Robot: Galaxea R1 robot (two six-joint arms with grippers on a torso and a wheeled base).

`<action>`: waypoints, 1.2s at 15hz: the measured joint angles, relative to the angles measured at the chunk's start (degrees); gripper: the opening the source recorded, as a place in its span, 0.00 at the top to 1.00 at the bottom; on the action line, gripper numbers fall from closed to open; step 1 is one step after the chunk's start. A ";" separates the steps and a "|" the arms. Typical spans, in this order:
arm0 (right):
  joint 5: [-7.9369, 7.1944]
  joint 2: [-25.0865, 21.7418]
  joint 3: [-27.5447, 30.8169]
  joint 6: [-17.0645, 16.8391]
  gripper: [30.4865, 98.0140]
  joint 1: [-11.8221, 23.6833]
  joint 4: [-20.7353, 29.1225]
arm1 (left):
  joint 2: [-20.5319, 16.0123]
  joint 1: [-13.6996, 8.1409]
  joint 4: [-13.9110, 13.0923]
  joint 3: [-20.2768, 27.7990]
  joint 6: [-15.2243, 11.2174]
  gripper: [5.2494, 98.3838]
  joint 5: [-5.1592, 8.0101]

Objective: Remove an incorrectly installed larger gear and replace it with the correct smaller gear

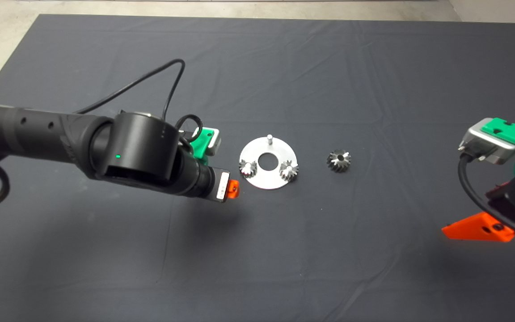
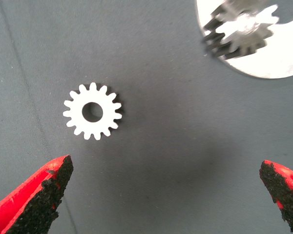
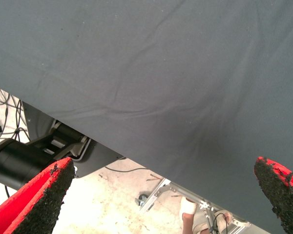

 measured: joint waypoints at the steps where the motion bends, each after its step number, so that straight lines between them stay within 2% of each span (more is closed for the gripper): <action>1: -0.06 -0.06 0.00 0.01 0.02 0.02 0.00 | -0.42 0.64 0.67 0.00 0.05 0.00 -0.02; 7: -0.01 -0.06 0.15 0.20 0.02 0.18 0.01 | -1.95 2.01 2.70 0.00 1.48 0.00 0.06; 9: -0.02 -0.07 0.15 0.21 0.02 0.18 0.01 | -2.10 2.76 2.94 -0.13 2.69 0.00 0.03; 13: -0.01 -0.07 0.17 0.21 0.02 0.32 0.01 | -2.54 2.86 3.37 -2.72 4.52 0.00 0.09; 18: -0.01 -0.06 0.17 0.21 0.02 0.32 0.01 | -2.51 5.56 5.70 -3.91 6.07 0.00 0.06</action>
